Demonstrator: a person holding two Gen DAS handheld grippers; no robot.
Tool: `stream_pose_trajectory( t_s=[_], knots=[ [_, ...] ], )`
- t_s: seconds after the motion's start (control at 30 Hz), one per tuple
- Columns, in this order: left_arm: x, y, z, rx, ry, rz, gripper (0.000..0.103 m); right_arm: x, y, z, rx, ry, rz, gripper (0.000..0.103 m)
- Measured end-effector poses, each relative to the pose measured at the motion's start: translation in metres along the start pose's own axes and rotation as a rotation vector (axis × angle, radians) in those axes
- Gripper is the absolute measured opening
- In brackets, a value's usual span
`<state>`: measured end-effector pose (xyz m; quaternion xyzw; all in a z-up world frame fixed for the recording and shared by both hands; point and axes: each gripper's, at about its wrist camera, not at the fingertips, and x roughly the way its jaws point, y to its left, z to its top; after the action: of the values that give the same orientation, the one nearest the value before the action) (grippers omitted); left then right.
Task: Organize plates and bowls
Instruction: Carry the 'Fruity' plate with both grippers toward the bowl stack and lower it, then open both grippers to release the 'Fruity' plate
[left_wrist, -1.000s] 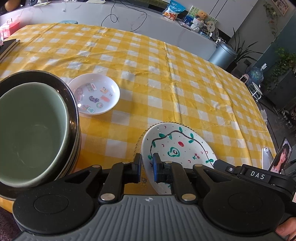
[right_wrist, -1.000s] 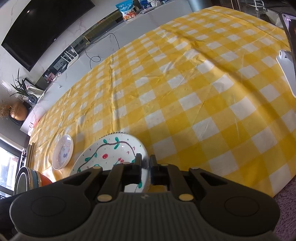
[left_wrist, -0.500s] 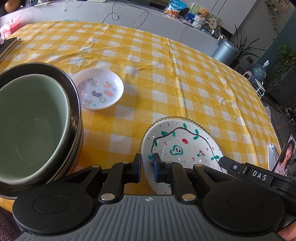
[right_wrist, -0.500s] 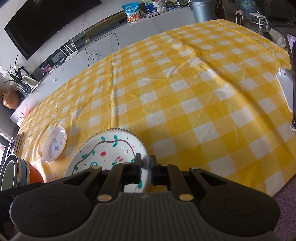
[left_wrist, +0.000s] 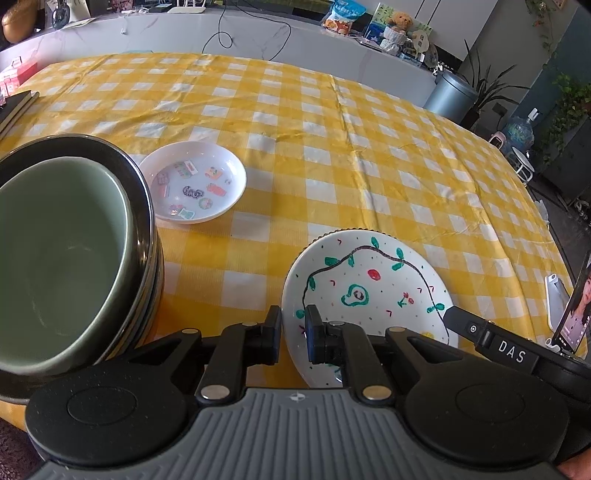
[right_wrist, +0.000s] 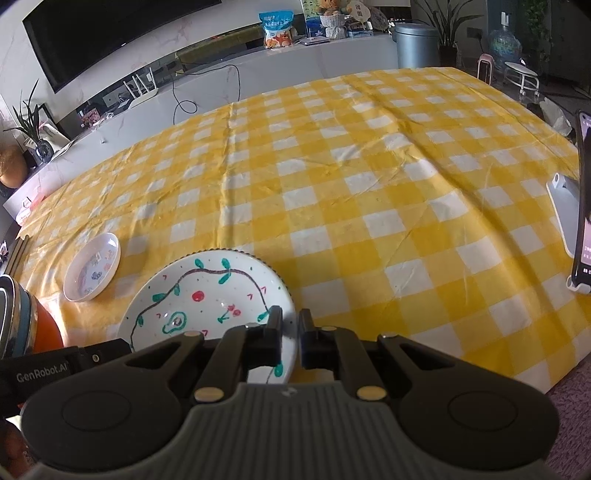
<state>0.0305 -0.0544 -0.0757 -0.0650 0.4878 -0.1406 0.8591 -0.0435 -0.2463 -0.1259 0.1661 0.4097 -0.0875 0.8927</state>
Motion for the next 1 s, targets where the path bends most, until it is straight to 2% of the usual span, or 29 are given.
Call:
stream_pose_trajectory(
  t_s=[0.27,0.4,0.47,0.53,0.6,1.0],
  knots=[
    [0.002,-0.003,0.0,0.021,-0.003,0.01,0.015,0.001,0.003,0.0,-0.021,-0.016,-0.013,0.006],
    [0.0,-0.005,-0.001,0.048,-0.003,0.015,0.016,-0.002,0.005,0.0,-0.03,-0.032,-0.005,0.01],
    [-0.002,-0.007,0.0,0.059,-0.01,0.008,0.022,-0.006,0.008,0.002,-0.049,-0.054,-0.015,0.012],
    [-0.006,-0.009,0.002,0.072,-0.015,-0.001,0.026,-0.012,0.012,0.003,-0.071,-0.08,-0.028,0.023],
    [-0.009,-0.011,0.004,0.09,-0.022,-0.001,0.029,-0.017,0.016,0.005,-0.087,-0.103,-0.032,0.024],
    [-0.025,-0.016,0.031,0.211,0.01,0.062,0.03,-0.02,0.037,0.014,-0.109,-0.073,0.059,0.03]
  ],
)
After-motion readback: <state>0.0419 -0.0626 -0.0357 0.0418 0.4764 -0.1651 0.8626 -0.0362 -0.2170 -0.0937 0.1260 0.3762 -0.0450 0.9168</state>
